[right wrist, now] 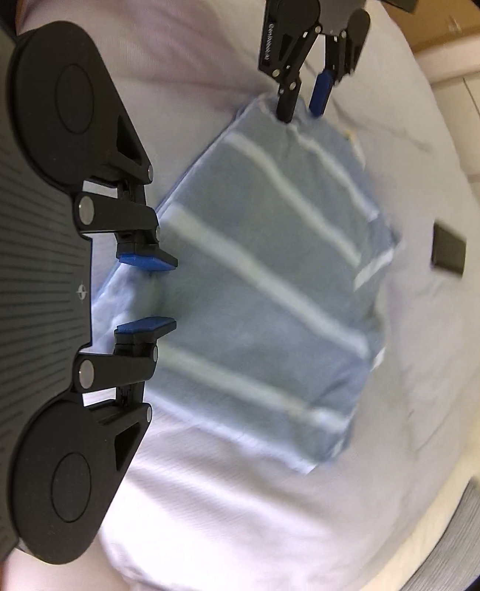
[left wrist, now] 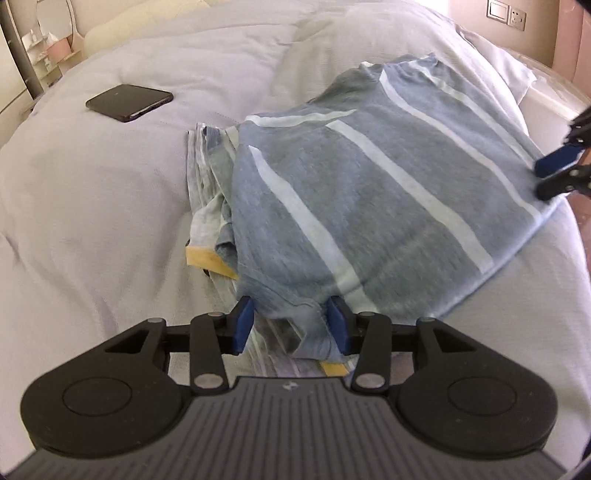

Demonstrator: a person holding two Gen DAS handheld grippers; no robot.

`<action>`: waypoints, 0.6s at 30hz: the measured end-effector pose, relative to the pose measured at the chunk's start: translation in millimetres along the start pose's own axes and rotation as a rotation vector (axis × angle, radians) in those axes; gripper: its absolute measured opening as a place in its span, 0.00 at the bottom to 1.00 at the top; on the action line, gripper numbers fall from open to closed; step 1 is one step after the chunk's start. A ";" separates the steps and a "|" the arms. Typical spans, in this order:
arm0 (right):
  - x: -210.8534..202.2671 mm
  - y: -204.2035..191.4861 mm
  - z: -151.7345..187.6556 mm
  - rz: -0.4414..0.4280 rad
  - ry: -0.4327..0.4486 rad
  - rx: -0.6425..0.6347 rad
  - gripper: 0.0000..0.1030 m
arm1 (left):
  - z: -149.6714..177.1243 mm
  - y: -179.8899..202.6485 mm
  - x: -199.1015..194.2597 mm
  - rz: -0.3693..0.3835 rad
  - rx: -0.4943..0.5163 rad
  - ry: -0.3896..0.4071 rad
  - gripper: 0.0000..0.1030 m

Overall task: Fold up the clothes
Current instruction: 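Press and straighten the stacked striped shirt with both grippers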

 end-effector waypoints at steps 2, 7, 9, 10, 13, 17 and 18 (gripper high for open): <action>-1.0 3.4 8.6 0.031 0.002 0.023 0.29 | 2.5 0.5 -1.8 -0.003 0.010 0.009 0.40; -9.3 2.9 24.8 0.109 -0.026 0.023 0.31 | 10.9 -7.9 -26.8 -0.051 -0.023 -0.001 0.38; -18.7 -0.8 25.0 0.122 -0.025 0.043 0.32 | 16.1 -8.0 -43.6 -0.063 -0.042 0.000 0.36; -25.5 -3.9 24.5 0.125 -0.014 0.055 0.33 | 19.0 -7.1 -53.0 -0.068 -0.053 0.004 0.36; -48.1 -15.0 25.1 0.140 0.026 0.094 0.43 | 27.2 -3.2 -75.6 -0.075 -0.106 0.016 0.37; -75.0 -19.3 32.9 0.161 0.082 0.152 0.54 | 40.1 2.2 -90.2 -0.104 -0.188 0.071 0.56; -79.8 -20.4 34.2 0.166 0.098 0.160 0.57 | 43.7 3.4 -92.7 -0.111 -0.211 0.088 0.66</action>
Point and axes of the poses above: each gripper's, at about its wrist camera, not at the fingertips, and x roughly the way its jaws point, y to its right, z to its underside, the point moved 6 cm from there along x, roughly the way its jaws point
